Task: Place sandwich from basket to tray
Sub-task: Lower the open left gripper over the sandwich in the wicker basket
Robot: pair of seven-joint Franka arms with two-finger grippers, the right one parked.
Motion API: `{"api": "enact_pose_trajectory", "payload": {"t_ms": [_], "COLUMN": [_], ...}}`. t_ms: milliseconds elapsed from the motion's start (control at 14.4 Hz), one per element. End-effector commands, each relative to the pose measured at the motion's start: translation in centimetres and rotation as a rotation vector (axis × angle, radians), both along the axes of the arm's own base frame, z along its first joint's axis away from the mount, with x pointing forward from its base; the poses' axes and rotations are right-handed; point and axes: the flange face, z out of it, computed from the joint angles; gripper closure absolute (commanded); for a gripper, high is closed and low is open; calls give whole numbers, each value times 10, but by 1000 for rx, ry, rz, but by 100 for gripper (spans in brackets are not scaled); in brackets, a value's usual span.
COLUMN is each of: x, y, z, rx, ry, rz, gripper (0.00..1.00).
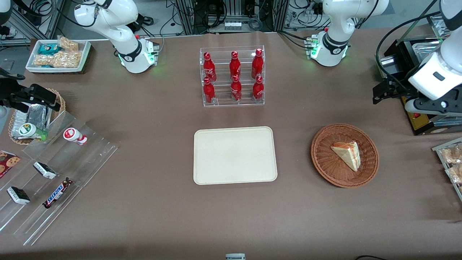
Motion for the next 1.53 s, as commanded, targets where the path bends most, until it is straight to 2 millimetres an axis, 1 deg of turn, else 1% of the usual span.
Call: {"api": "enact_pose_trajectory", "payload": {"t_ms": [0, 139, 278, 417, 557, 696, 765, 904, 1043, 1113, 1252, 1461], "x": [22, 38, 54, 67, 70, 64, 61, 55, 46, 42, 33, 15], "y": [1, 2, 3, 22, 26, 30, 36, 36, 37, 37, 37, 37], "z": [-37, -61, -99, -131, -163, -198, -215, -241, -259, -263, -276, -301], "rx": [24, 41, 54, 50, 50, 51, 56, 65, 79, 84, 93, 96], "ry": [45, 37, 82, 111, 123, 113, 107, 88, 77, 65, 36, -8], "rz": [11, 10, 10, 45, 51, 73, 107, 179, 285, 344, 500, 742], "gripper": [0, 0, 0, 0, 0, 0, 0, 0, 0, 0, 0, 0]}}
